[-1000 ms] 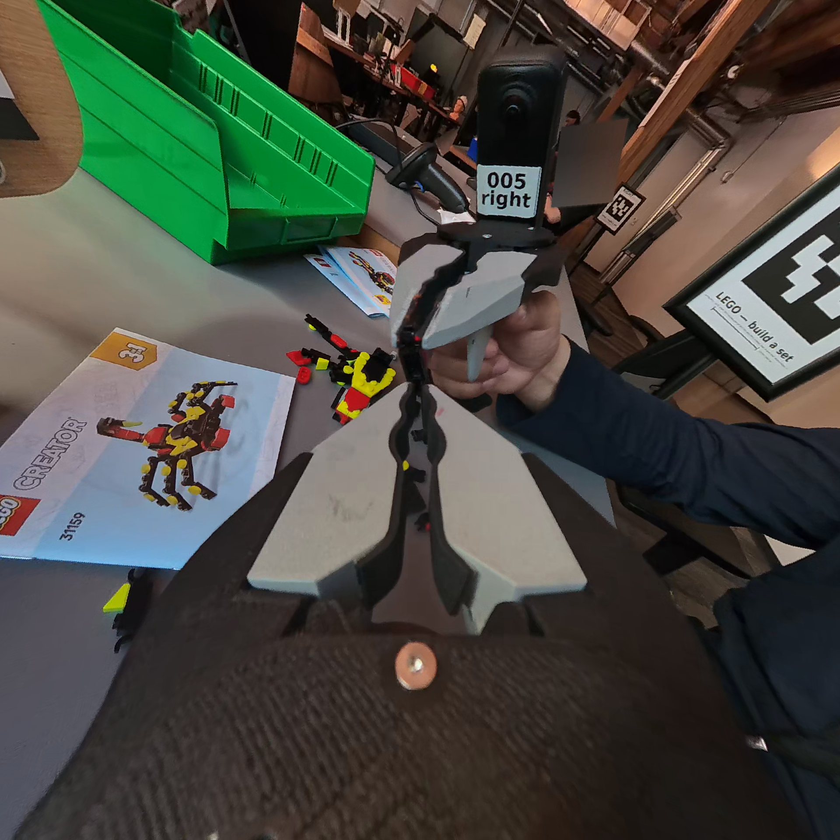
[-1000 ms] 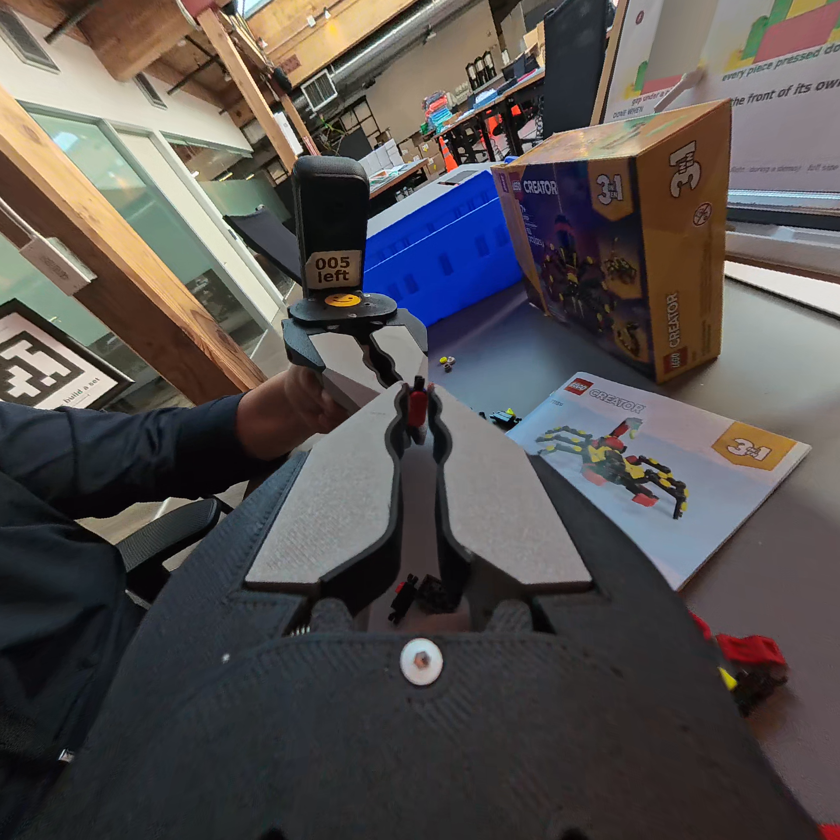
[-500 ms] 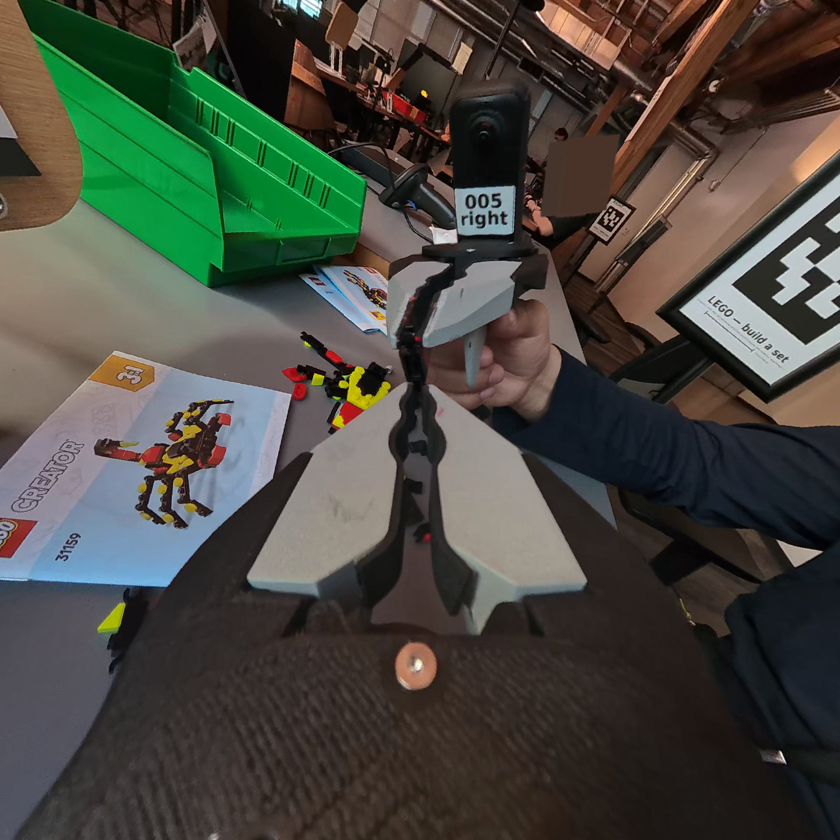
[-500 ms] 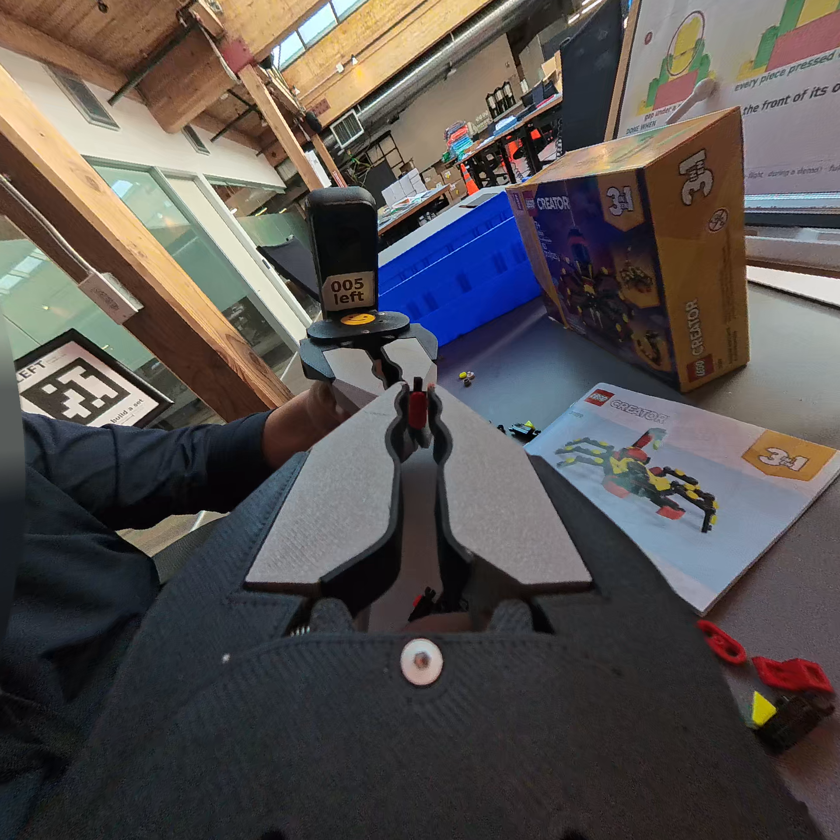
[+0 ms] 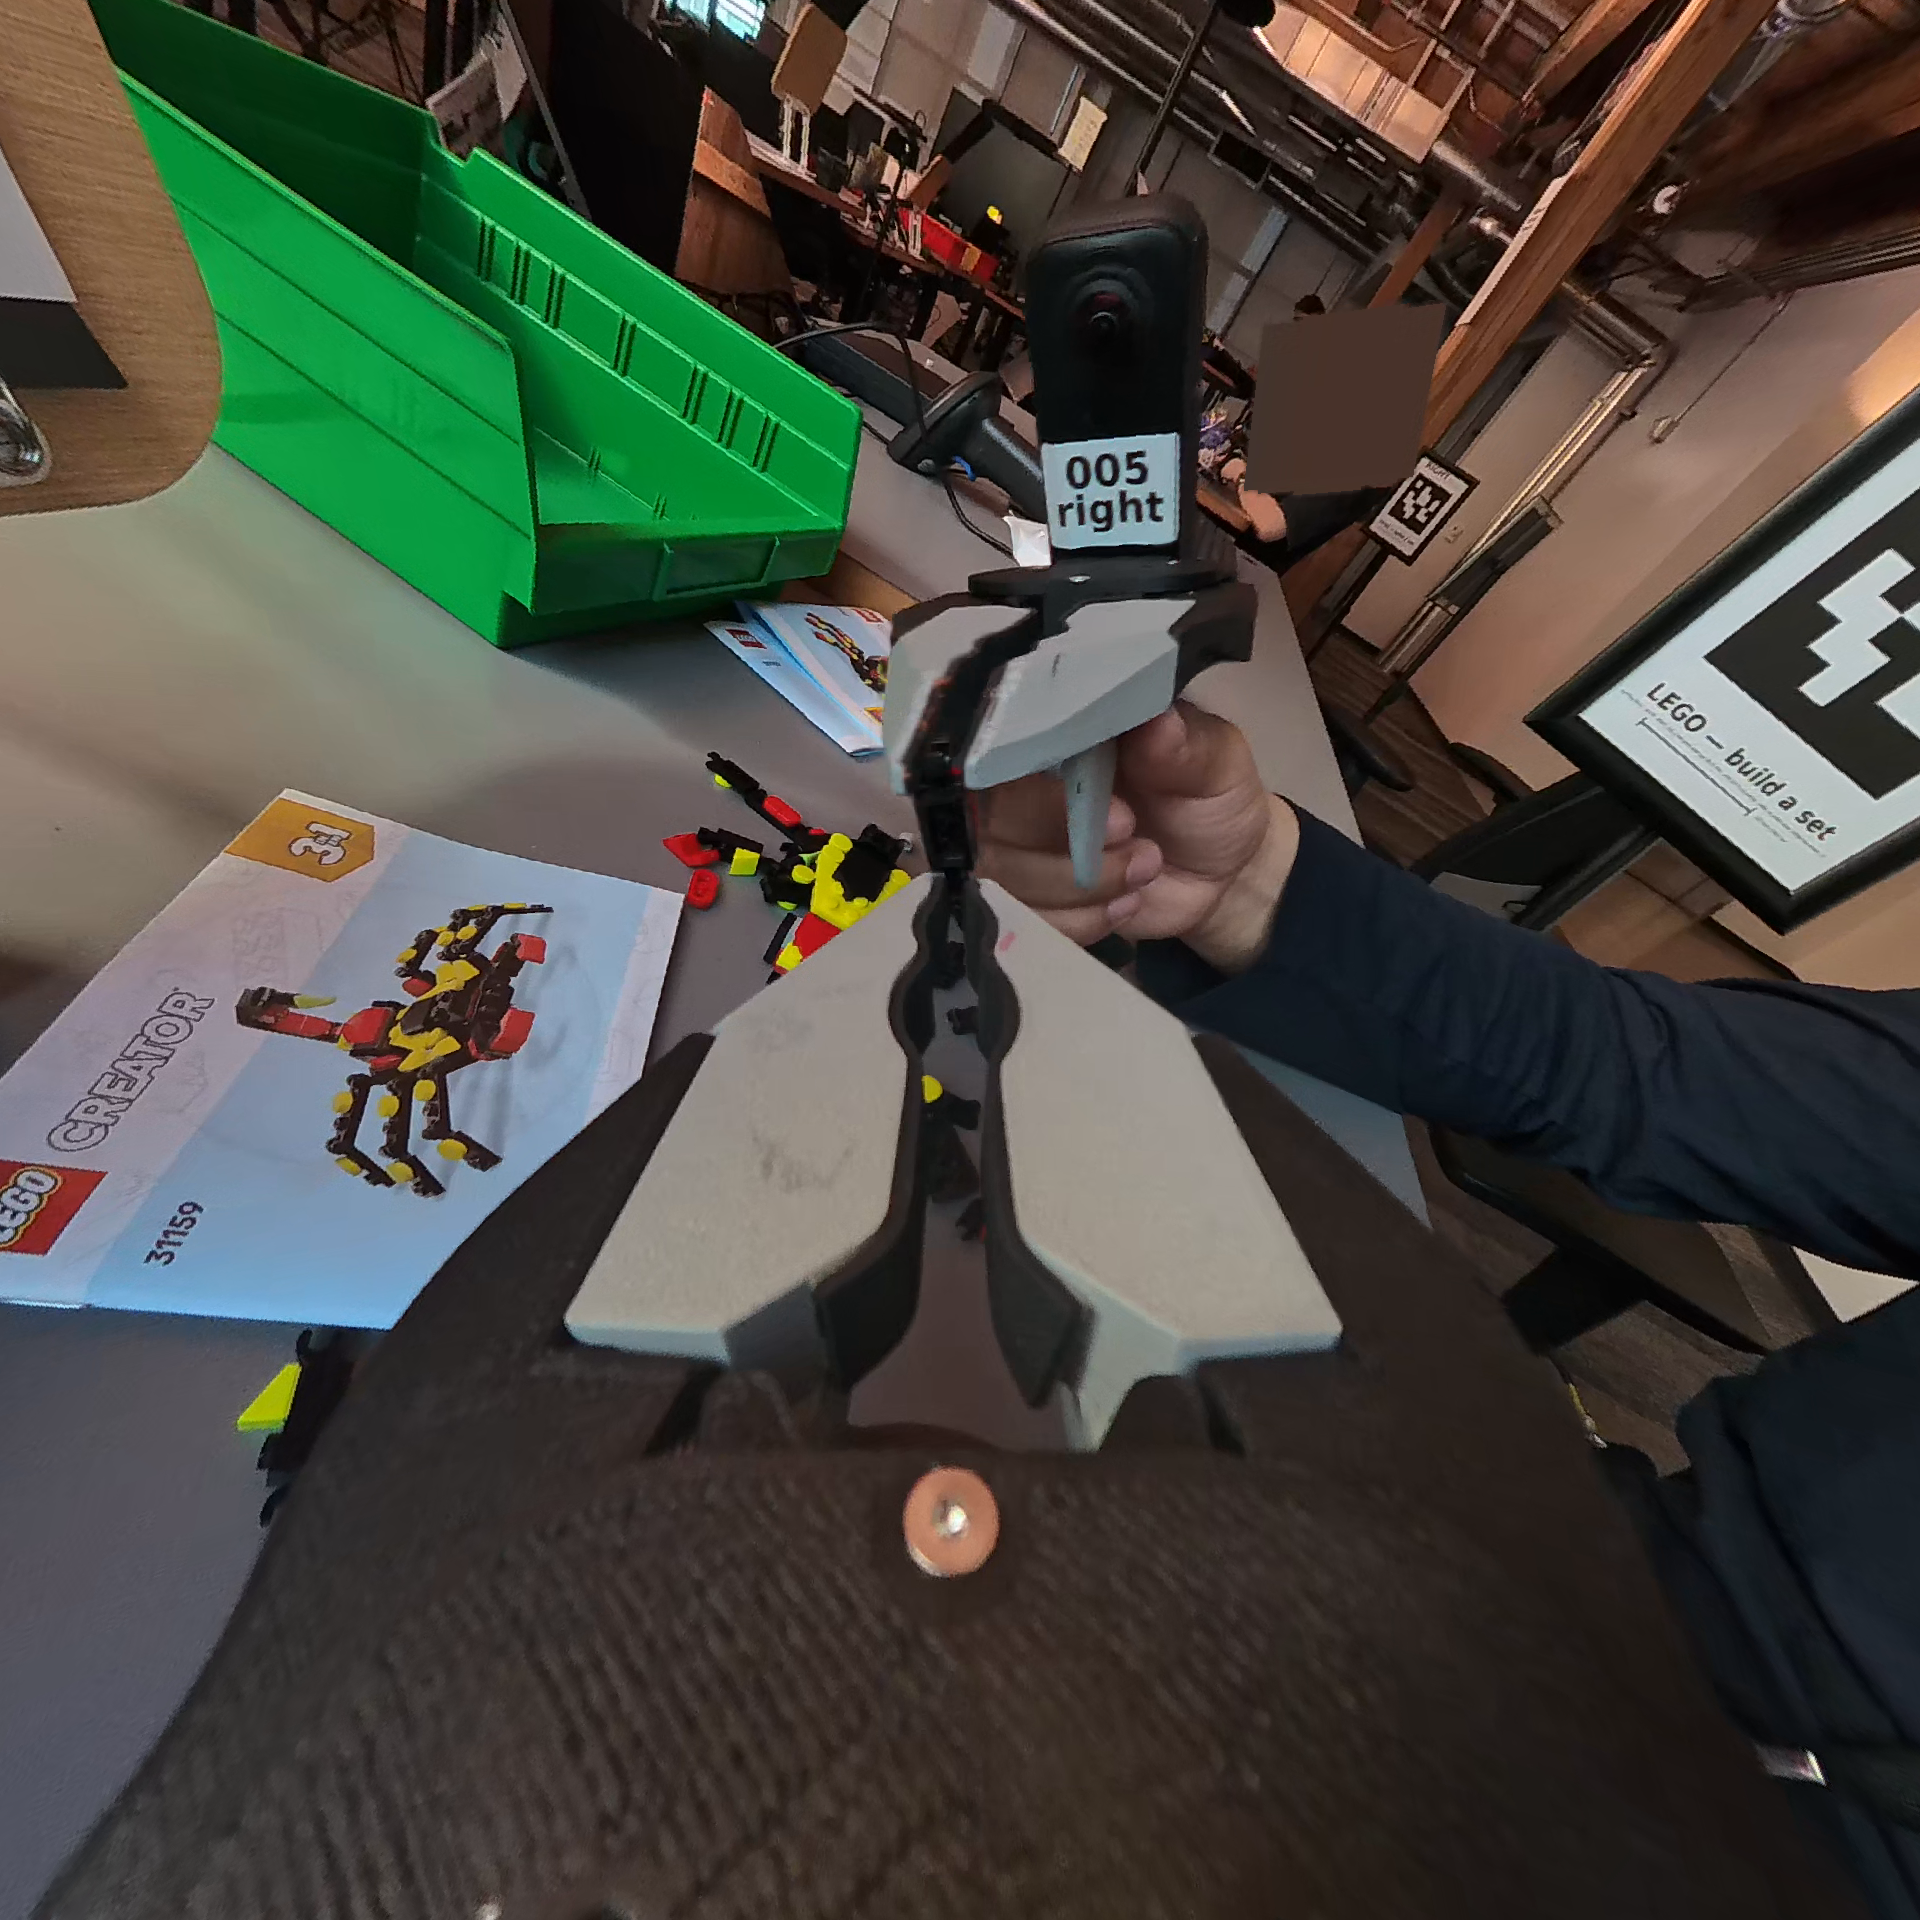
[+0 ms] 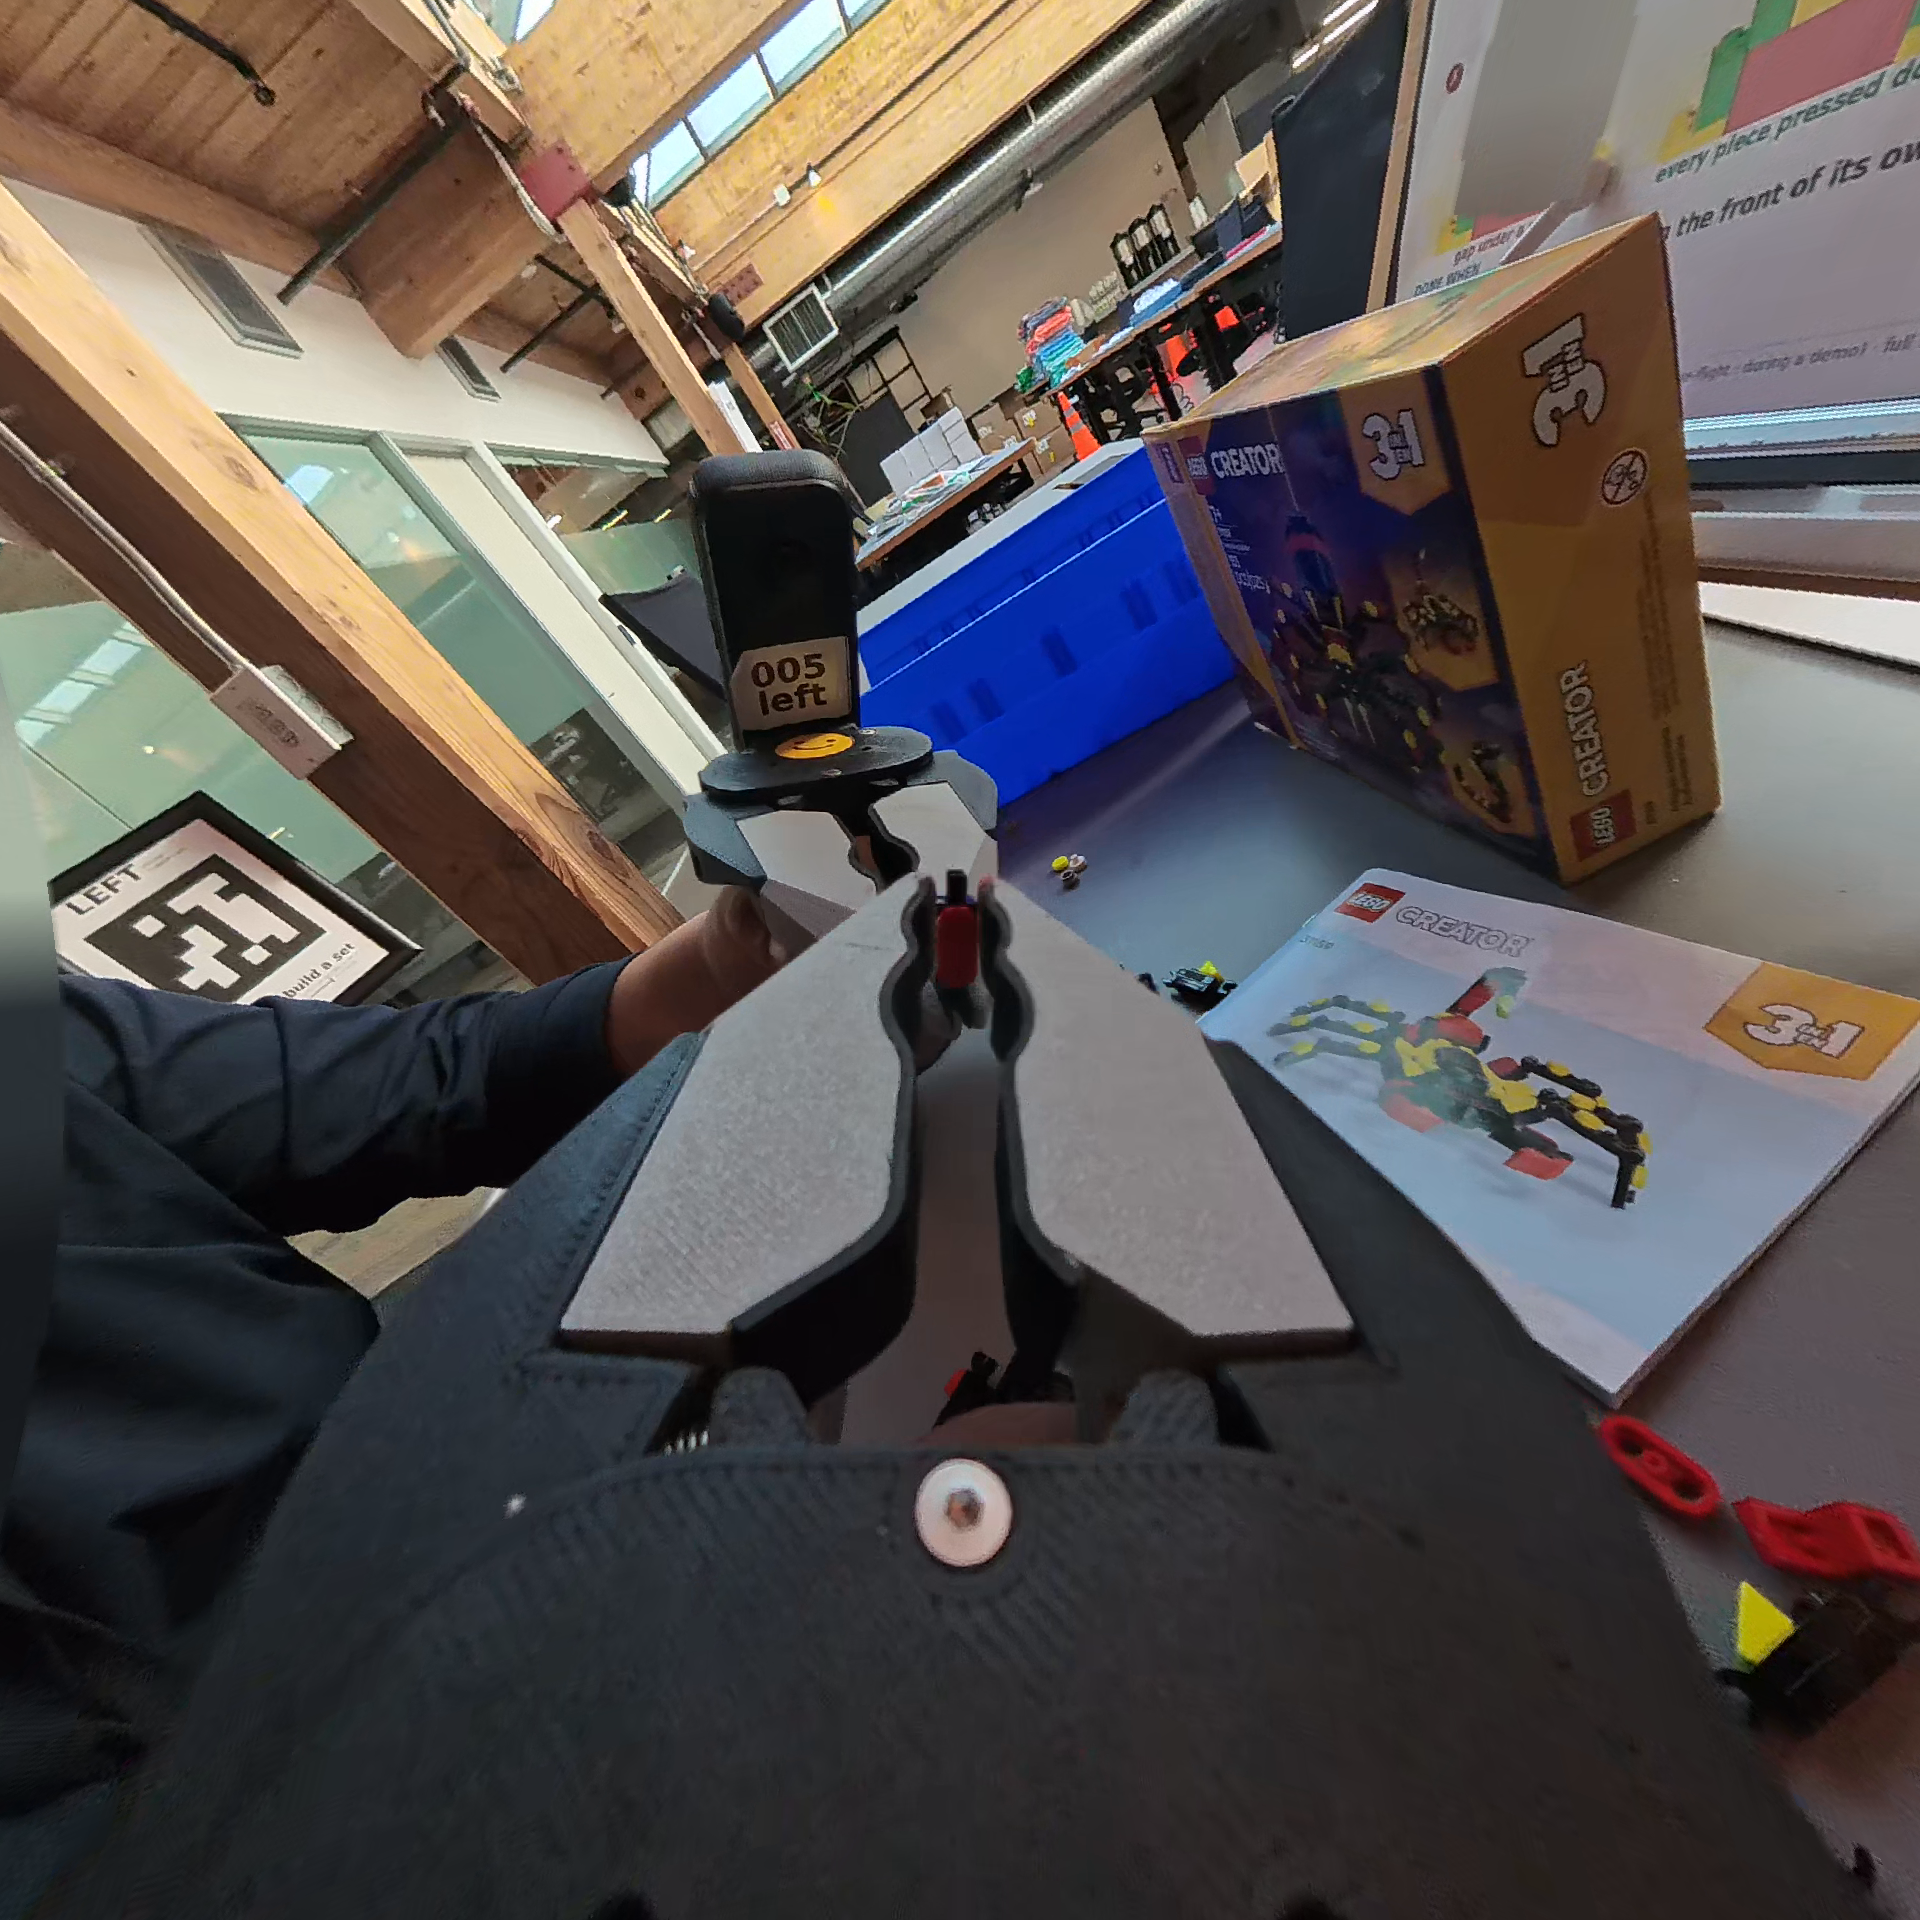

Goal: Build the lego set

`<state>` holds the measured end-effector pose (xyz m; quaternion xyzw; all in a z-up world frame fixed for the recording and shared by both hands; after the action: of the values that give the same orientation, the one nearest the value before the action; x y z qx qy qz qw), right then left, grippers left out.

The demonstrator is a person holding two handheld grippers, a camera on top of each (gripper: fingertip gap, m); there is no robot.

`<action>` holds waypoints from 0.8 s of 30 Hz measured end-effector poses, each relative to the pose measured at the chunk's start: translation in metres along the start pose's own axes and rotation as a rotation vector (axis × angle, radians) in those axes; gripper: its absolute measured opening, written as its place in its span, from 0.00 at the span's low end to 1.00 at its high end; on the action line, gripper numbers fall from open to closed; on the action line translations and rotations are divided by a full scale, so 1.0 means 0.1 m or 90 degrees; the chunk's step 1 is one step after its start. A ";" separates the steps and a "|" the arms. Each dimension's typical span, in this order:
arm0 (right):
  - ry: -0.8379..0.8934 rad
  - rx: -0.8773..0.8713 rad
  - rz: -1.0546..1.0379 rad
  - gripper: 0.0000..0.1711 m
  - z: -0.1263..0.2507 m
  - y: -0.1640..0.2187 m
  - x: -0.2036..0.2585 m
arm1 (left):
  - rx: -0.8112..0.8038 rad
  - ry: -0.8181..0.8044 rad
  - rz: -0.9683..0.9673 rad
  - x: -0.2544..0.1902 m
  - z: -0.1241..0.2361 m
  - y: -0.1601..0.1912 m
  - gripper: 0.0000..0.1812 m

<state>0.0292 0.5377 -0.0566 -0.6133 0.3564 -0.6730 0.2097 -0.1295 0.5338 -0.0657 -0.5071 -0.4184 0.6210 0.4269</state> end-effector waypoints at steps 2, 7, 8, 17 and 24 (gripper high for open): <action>0.007 0.002 0.014 0.03 -0.01 0.01 0.01 | 0.002 0.001 0.001 0.00 0.00 0.00 0.00; 0.006 0.009 0.036 0.02 0.01 0.00 0.05 | -0.001 0.028 0.017 0.00 0.02 -0.02 0.00; 0.002 0.006 0.033 0.02 0.02 -0.01 0.05 | -0.007 0.026 0.016 0.00 0.03 -0.03 0.01; 0.004 0.027 0.036 0.02 0.05 -0.01 0.05 | -0.024 0.018 0.012 0.01 0.06 -0.08 0.15; -0.012 0.043 0.030 0.02 -0.02 0.05 0.05 | -0.042 0.027 0.035 0.04 0.09 -0.09 0.11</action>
<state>0.0257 0.5316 -0.0569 -0.6036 0.3459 -0.6737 0.2491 -0.1378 0.5389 -0.0572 -0.5448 -0.4156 0.6076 0.4017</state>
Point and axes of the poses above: each gripper's, where its closed fingertips meet, z back along the fingers, y out of its underside, x = y × z across the jaws, the point moved 9 cm from there along z, back along the fingers, and after that the axes turned 11 degrees about -z, right-handed, at the moved point
